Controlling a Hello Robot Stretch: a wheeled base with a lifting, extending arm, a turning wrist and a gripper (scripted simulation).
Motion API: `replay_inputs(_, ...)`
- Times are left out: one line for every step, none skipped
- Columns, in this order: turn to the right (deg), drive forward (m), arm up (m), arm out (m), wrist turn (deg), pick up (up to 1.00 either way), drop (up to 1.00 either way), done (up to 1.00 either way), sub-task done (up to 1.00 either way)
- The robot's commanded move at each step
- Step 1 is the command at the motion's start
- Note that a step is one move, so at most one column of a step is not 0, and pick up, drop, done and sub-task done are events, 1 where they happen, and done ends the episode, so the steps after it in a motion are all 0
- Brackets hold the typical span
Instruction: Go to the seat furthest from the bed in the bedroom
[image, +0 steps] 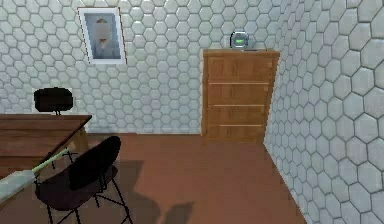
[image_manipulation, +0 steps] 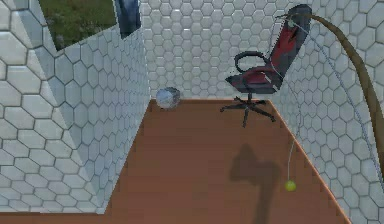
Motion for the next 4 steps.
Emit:
replay_inputs(3.0,0.0,0.0,0.0,0.0,0.0,0.0,0.0,0.0)
replay_inputs(0.0,1.0,0.0,0.0,0.0,0.0,0.0,0.0,0.0)
replay_inputs(0.0,0.3,0.0,0.0,0.0,0.0,0.0,0.0,0.0)
replay_inputs(-45.0,0.0,0.0,0.0,0.0,0.0,0.0,0.0,0.0)
